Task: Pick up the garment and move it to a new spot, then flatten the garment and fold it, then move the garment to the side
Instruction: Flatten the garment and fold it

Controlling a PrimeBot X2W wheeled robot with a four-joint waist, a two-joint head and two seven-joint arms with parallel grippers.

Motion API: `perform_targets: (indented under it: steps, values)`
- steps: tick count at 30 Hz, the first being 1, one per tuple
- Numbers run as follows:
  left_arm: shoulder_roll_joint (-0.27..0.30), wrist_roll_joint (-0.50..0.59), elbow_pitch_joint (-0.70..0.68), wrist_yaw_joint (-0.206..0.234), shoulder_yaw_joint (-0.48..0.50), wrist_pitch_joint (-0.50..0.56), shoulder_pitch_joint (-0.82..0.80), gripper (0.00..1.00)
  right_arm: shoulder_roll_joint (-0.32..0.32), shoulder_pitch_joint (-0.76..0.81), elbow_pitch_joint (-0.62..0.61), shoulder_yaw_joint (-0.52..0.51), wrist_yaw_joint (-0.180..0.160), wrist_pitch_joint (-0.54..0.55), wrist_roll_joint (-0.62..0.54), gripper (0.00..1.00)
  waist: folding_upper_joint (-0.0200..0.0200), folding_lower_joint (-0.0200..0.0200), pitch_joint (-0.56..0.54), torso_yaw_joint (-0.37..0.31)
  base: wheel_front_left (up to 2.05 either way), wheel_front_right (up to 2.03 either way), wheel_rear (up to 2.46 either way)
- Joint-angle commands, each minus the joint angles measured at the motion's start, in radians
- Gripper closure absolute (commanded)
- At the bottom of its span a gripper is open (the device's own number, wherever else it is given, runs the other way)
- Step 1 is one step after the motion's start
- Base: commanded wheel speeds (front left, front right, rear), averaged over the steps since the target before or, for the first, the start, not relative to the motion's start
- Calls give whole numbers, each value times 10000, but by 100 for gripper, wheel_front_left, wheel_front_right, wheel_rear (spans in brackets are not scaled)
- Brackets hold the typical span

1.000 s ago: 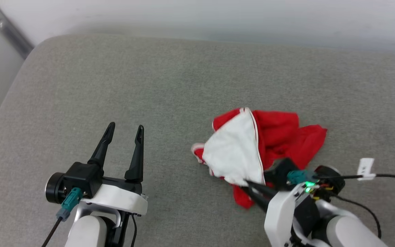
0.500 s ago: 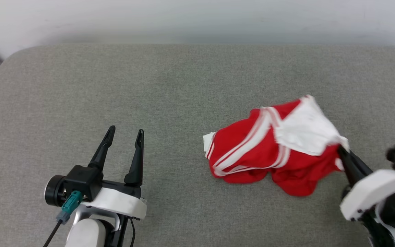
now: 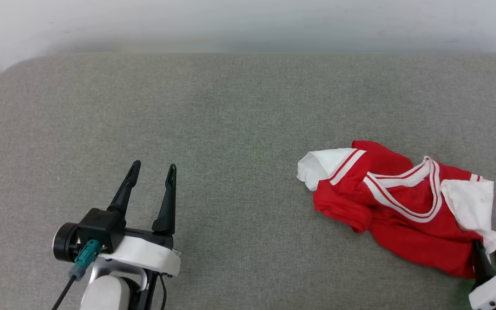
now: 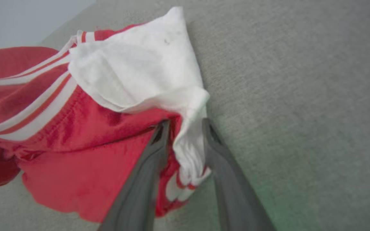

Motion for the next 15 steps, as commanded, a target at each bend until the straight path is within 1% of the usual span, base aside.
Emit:
perform_targets:
  steps: [1, 5, 8, 11, 15]
  values:
    - [9, 44, 17, -4, 36, -23, 65, 0, 4, -126, -52, 3, 0, -194, -35, 0, 0, -1, -54, -11, 0, 0, 0]
    - [9, 55, 104, 0, 101, -23, 229, 0, 9, -215, -561, 209, -1, -1590, -433, 0, 0, -1, -269, -21, 0, 0, 0]
    - [9, 63, 168, 19, 146, -23, 347, 0, 6, -111, -1158, 501, -1, -2273, -1017, 0, 0, -1, -457, -29, 0, 0, 0]
    - [43, 72, 233, 45, 197, -23, 492, 0, 9, 66, -1780, 922, -1, -2457, -1683, 0, 0, -1, -645, -61, 0, 0, 0]
    - [82, 98, 348, 73, 230, -23, 686, 0, 10, 276, -2643, 1727, -1, -2269, -2312, 0, 0, -1, -924, -87, 0, 0, 0]
